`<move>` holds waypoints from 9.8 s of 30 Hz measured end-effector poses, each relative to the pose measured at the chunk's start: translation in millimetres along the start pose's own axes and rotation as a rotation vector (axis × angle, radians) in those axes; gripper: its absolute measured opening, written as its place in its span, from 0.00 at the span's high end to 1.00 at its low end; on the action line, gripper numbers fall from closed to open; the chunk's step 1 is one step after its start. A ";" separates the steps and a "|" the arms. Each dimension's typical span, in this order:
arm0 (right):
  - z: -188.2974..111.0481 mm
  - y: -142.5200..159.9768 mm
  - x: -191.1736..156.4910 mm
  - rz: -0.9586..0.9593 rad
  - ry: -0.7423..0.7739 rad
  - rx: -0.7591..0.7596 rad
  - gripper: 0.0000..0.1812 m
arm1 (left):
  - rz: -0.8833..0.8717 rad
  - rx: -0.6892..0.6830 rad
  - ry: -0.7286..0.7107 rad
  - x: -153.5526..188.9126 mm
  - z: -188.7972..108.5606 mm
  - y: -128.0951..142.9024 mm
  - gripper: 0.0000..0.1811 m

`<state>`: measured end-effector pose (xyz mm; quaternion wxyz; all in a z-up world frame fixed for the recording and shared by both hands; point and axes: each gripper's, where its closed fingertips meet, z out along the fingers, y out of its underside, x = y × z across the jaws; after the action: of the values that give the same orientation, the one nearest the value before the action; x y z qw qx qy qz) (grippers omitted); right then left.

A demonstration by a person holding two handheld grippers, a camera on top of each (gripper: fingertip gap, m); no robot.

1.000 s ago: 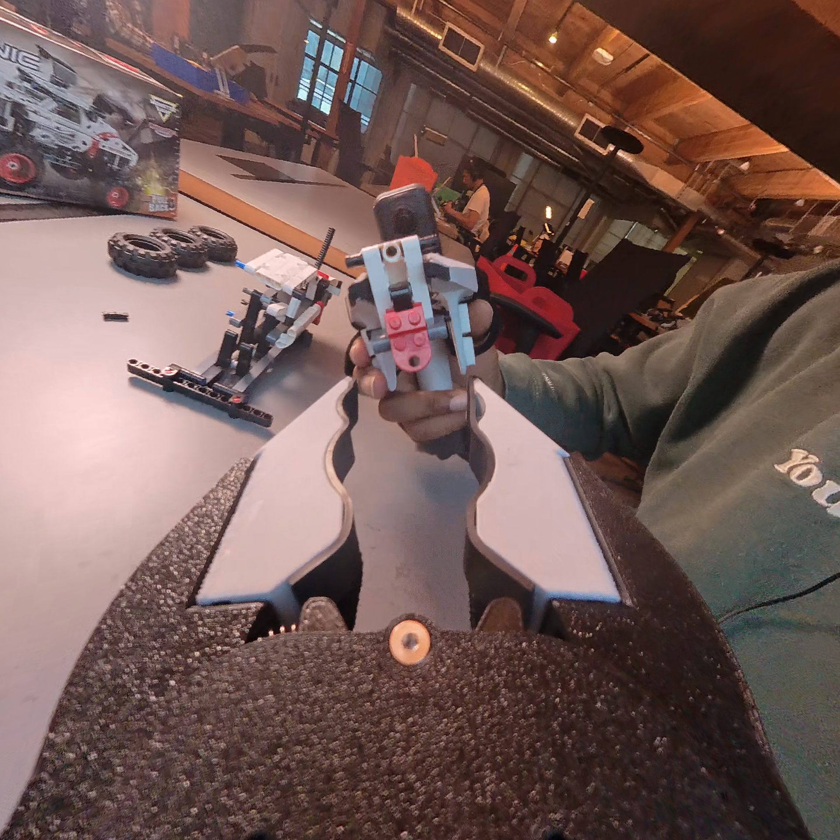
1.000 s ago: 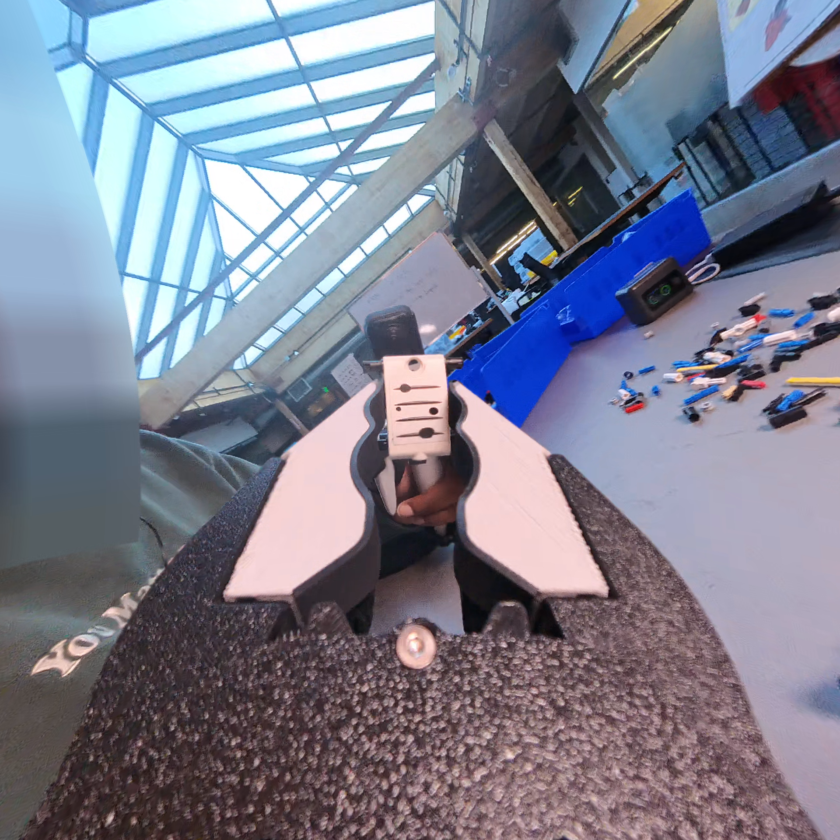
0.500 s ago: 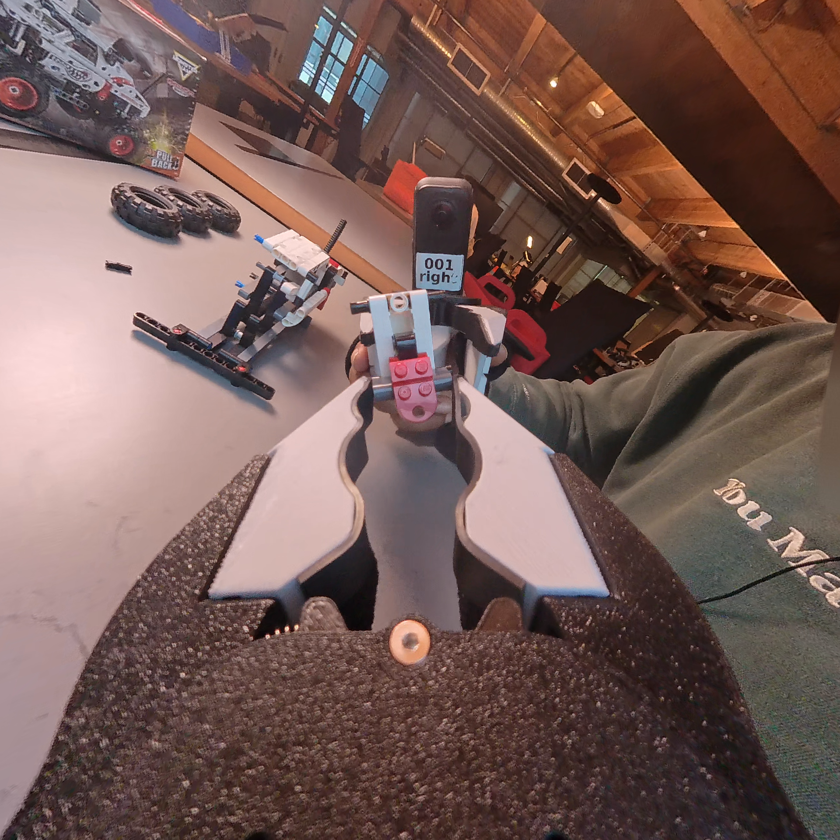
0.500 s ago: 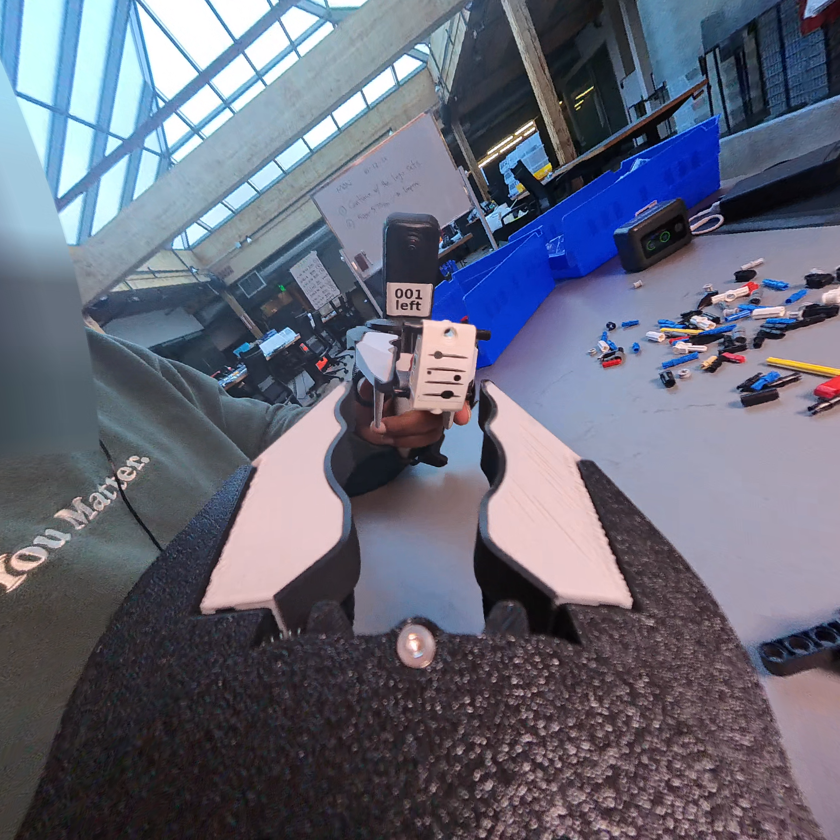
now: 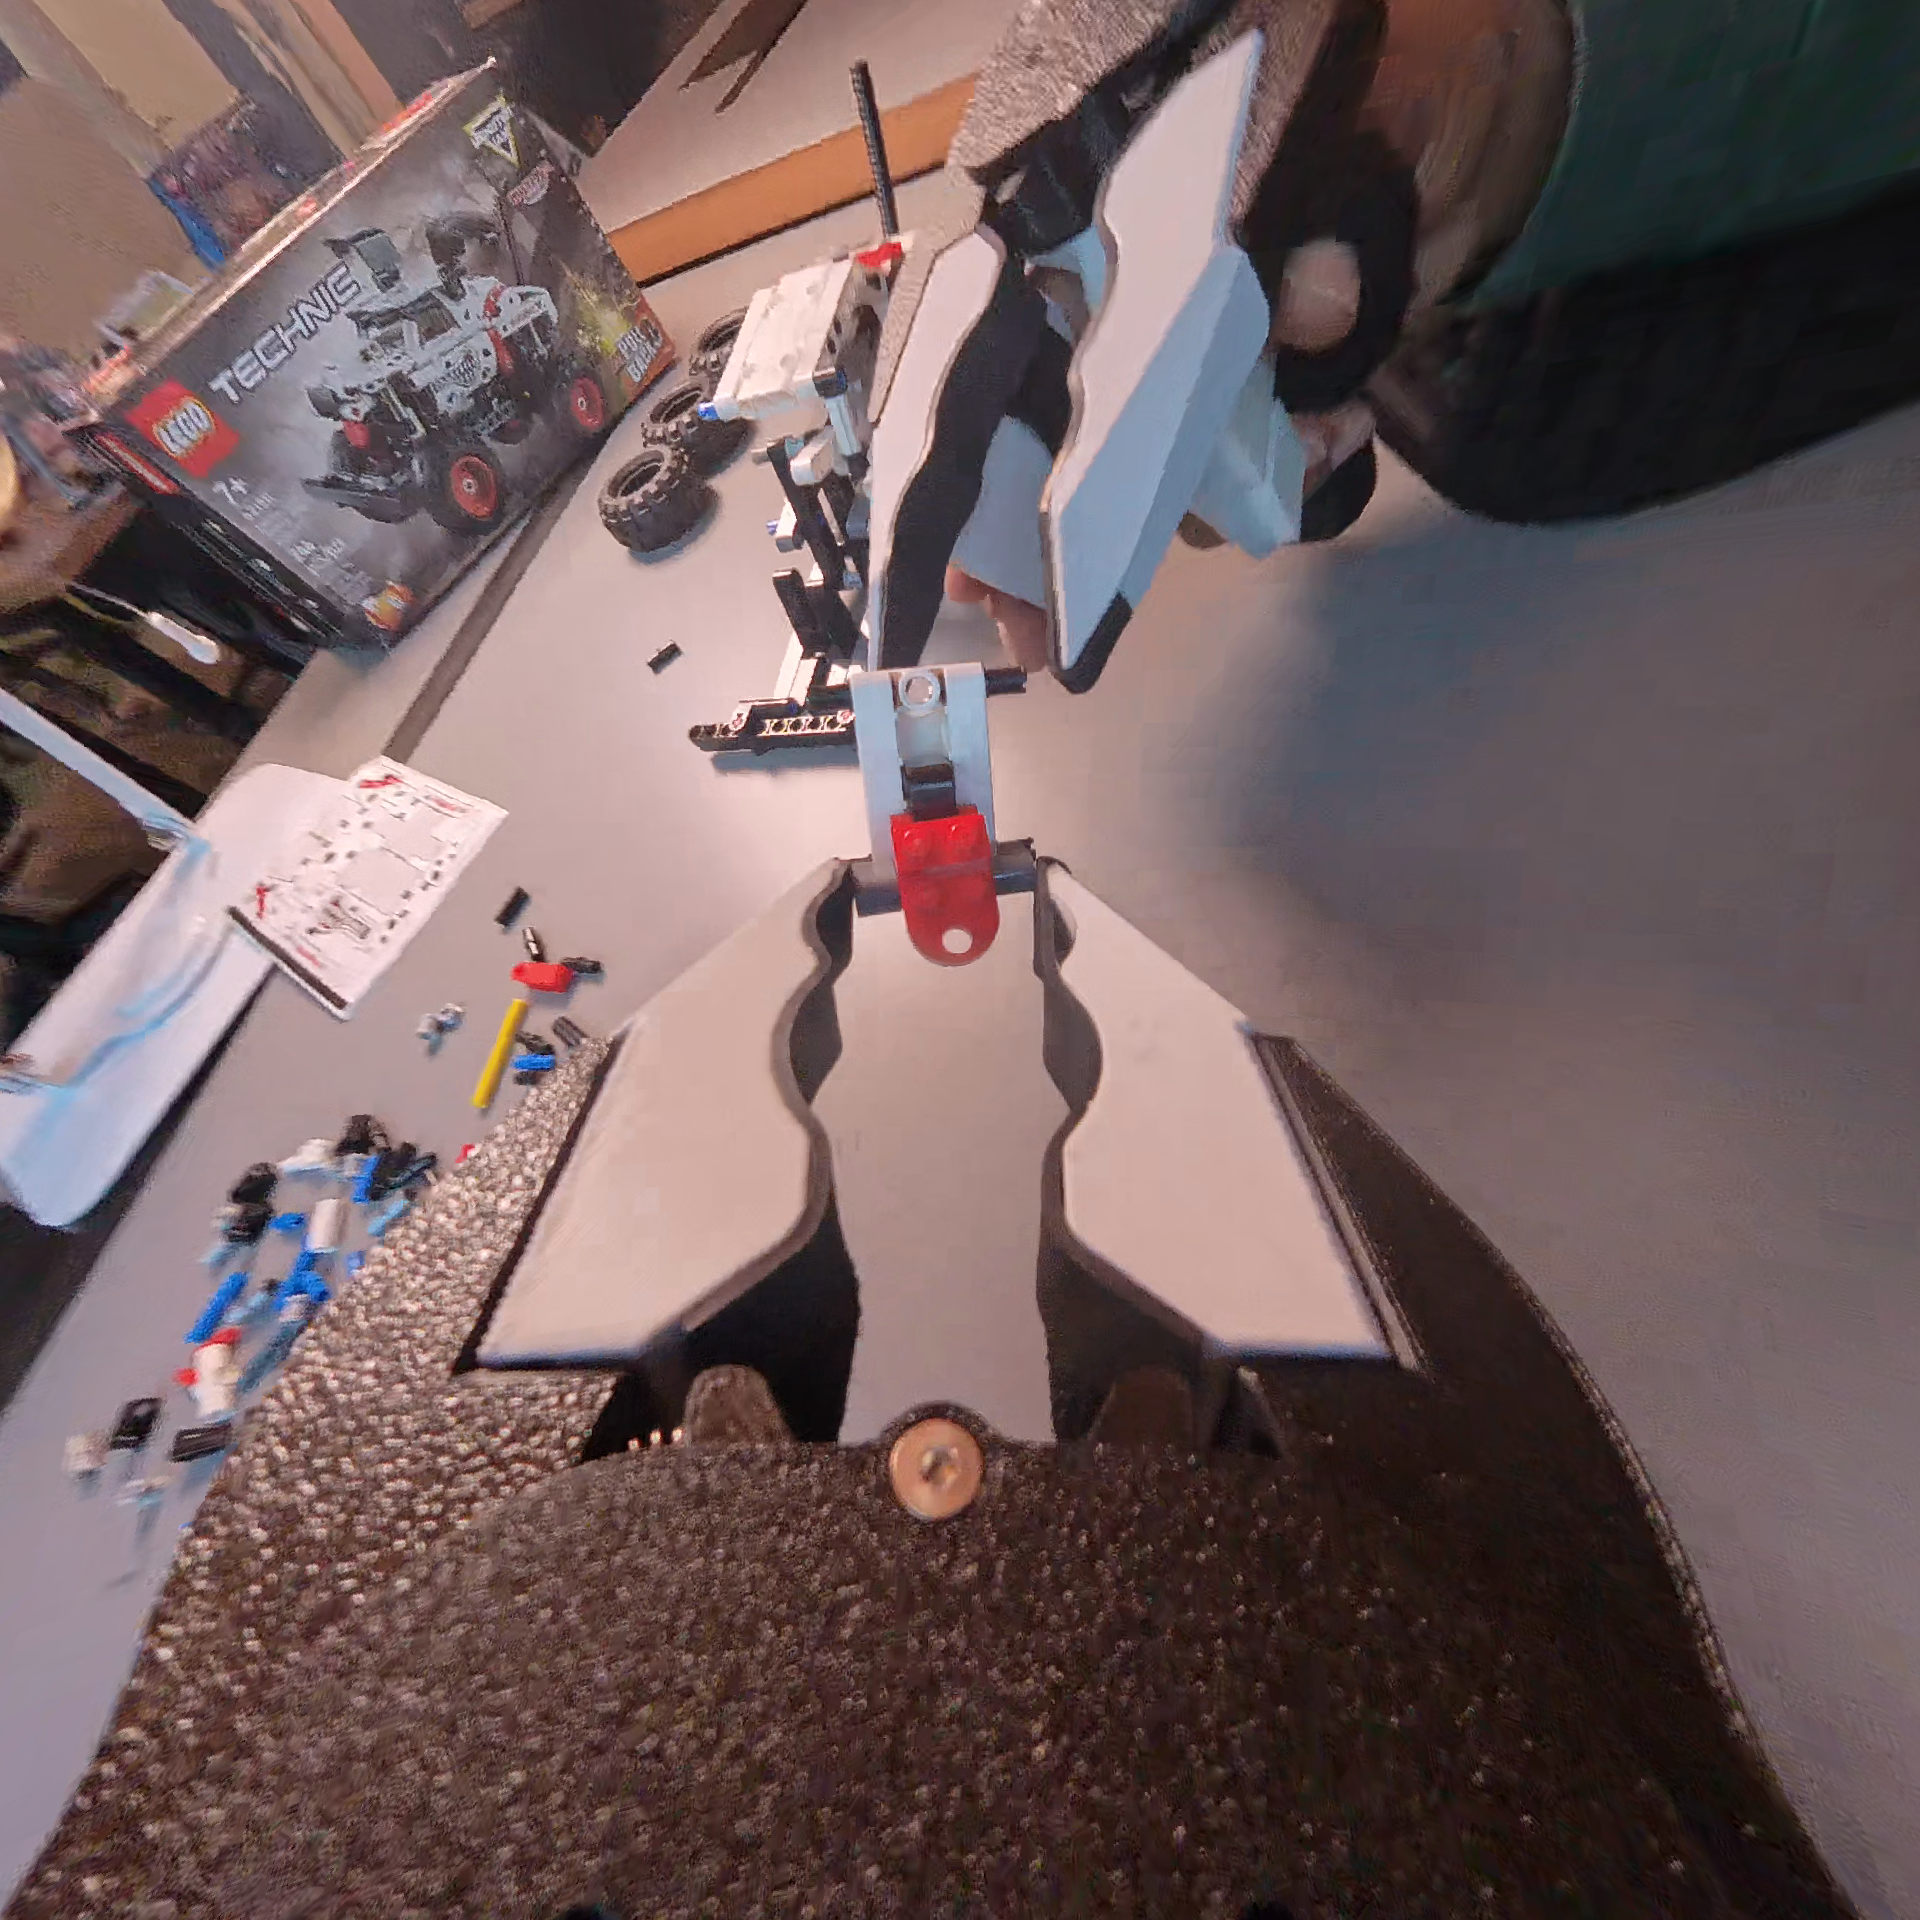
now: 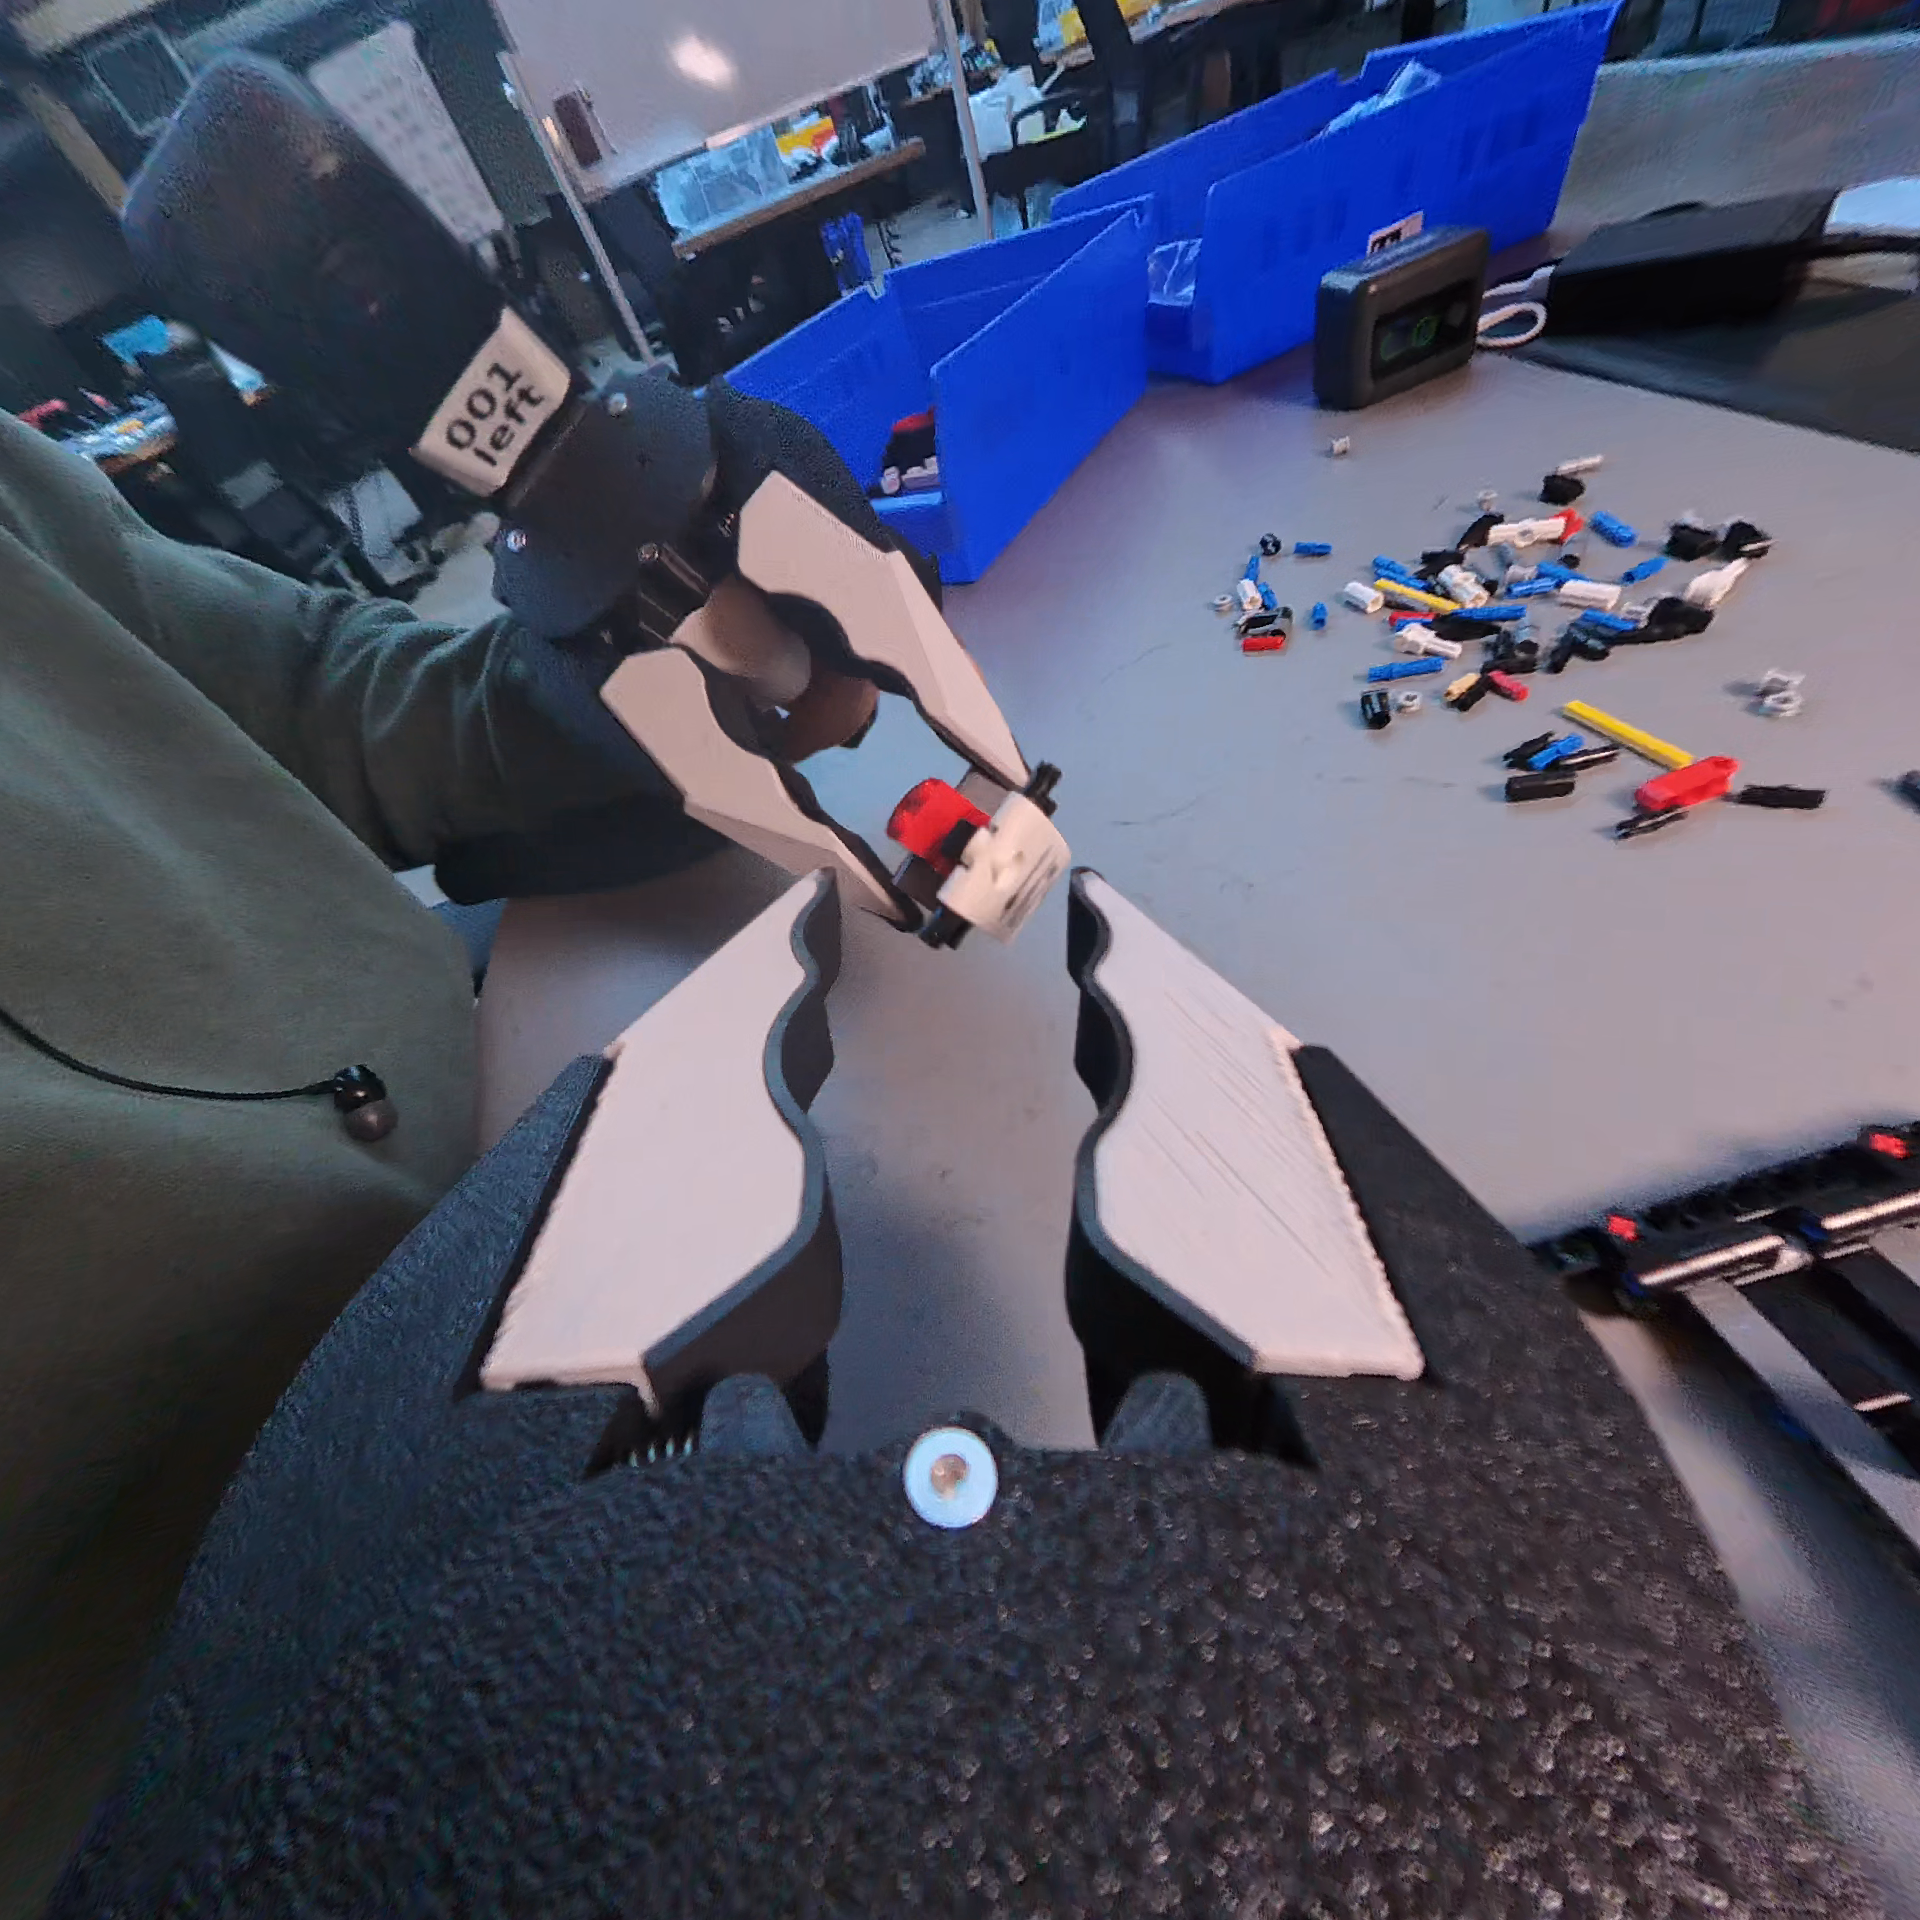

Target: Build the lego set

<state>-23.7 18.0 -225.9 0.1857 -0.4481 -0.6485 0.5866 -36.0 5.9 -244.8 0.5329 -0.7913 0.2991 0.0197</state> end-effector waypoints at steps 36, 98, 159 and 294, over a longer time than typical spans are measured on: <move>8.1 68.2 15.0 -0.182 0.181 -0.388 0.98 | 0.097 -0.037 0.100 16.4 10.6 24.0 0.98; -12.9 70.1 14.4 -0.257 -0.109 -0.504 0.82 | -0.271 -0.162 0.291 19.8 22.5 46.4 0.80; -30.6 84.2 26.3 -0.258 0.022 -0.575 0.87 | -0.267 -0.226 0.318 47.5 38.6 36.1 0.81; 181.3 -281.0 270.6 -0.349 0.313 0.029 0.82 | -0.480 0.305 -0.537 -364.7 -52.9 0.1 0.70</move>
<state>-408.1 151.7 -86.5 0.3889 -0.4119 -0.6711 0.4782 -350.4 125.6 -94.5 0.6932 -0.7171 -0.0451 0.0564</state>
